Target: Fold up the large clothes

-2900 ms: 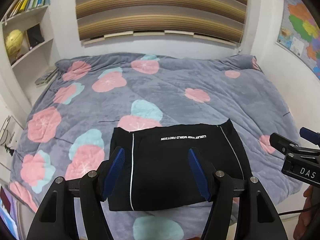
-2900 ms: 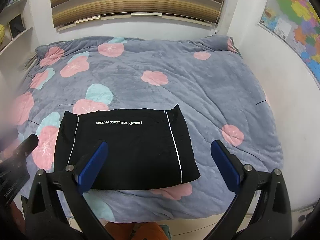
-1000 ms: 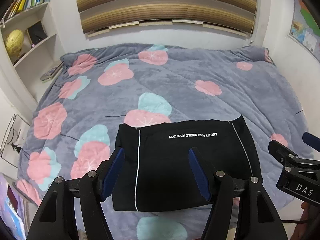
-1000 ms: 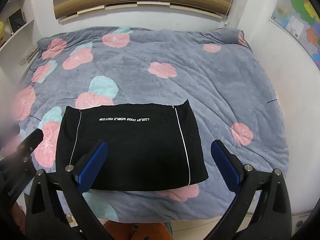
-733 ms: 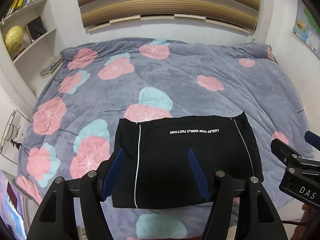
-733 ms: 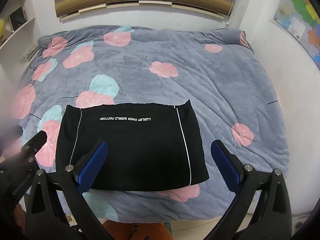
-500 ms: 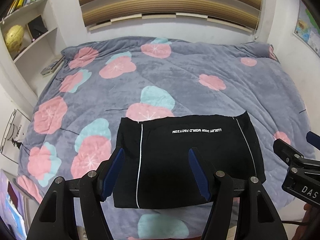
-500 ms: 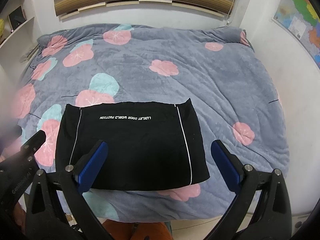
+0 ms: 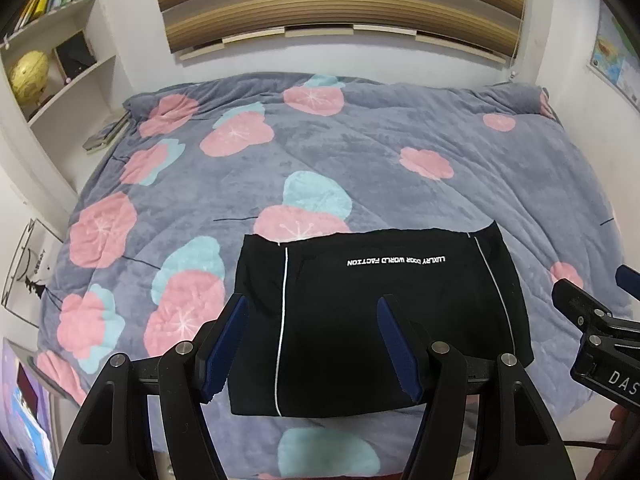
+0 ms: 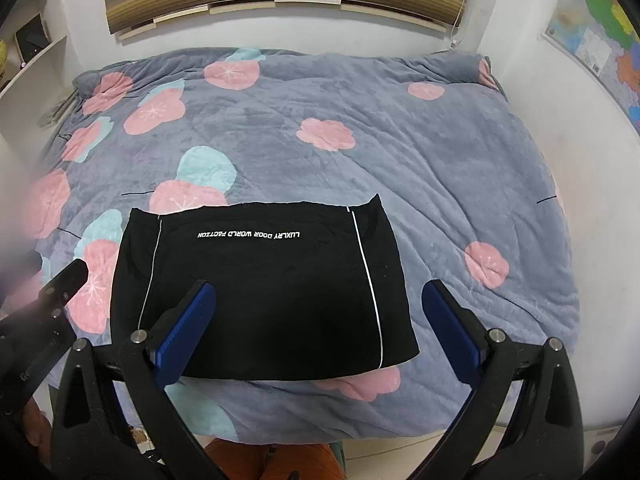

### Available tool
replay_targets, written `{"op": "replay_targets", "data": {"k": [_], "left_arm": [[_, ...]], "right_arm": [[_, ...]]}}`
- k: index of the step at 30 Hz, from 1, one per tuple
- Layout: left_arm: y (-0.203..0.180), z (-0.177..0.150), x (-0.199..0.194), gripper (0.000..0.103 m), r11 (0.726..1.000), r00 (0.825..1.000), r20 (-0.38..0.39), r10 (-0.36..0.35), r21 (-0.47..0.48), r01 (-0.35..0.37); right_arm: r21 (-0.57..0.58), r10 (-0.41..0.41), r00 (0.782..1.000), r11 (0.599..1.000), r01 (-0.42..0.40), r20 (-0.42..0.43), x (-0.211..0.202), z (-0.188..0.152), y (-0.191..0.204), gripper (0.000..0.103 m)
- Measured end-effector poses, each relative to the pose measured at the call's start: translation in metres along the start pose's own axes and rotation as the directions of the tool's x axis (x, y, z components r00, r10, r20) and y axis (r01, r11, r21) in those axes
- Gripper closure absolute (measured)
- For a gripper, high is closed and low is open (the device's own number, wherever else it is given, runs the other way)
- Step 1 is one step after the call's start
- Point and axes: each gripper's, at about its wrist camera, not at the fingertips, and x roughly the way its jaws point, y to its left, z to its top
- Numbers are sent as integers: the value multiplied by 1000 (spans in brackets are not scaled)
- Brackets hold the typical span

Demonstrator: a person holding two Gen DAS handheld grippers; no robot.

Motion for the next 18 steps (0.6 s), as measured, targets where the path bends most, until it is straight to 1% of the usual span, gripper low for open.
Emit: {"op": "replay_targets", "data": {"k": [8,18], "left_arm": [[-2,0,2,35,1000,1000,-5,-5,14,5],[-2,-2,3,35,1000,1000,0,-1,11,1]], "right_arm": [[5,-3,1000,1000,3,-3,0,-3,-3,2],[5,-1,1000,1000,1,-11,1,-6,-2,2]]}}
